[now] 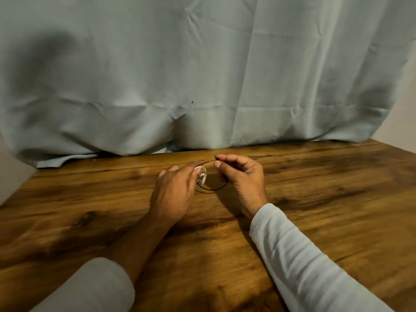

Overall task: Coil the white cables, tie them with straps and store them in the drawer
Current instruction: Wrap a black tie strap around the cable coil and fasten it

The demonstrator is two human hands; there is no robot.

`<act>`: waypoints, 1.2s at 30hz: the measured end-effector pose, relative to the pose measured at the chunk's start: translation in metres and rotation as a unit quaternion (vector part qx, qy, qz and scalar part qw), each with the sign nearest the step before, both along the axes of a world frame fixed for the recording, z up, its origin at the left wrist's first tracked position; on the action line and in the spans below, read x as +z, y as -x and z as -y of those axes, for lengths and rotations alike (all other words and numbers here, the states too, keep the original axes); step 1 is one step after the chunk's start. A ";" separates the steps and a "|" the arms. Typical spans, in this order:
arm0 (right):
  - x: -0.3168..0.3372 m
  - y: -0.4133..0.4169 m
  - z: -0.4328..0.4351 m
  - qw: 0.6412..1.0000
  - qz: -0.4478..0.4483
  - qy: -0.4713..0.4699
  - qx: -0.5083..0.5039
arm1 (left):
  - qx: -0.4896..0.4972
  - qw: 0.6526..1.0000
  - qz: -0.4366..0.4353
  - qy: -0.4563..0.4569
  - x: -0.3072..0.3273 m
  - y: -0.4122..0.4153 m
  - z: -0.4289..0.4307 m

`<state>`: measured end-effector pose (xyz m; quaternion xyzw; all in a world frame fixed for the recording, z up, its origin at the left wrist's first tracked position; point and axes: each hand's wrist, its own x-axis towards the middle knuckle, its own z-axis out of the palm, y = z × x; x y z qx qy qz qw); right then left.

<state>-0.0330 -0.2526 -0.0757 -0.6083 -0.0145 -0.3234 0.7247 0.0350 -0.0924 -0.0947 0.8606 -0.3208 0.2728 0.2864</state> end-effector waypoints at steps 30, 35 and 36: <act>0.004 0.002 -0.004 0.999 0.046 -0.008 0.001 | -0.177 0.978 -0.091 0.064 0.003 0.012 0.010; 0.003 0.000 -0.001 0.999 0.037 0.038 -0.006 | -0.179 0.977 -0.096 0.059 0.001 0.009 0.012; 0.001 -0.001 -0.001 0.998 0.030 0.058 -0.007 | -0.176 0.979 -0.093 0.055 0.000 0.009 0.012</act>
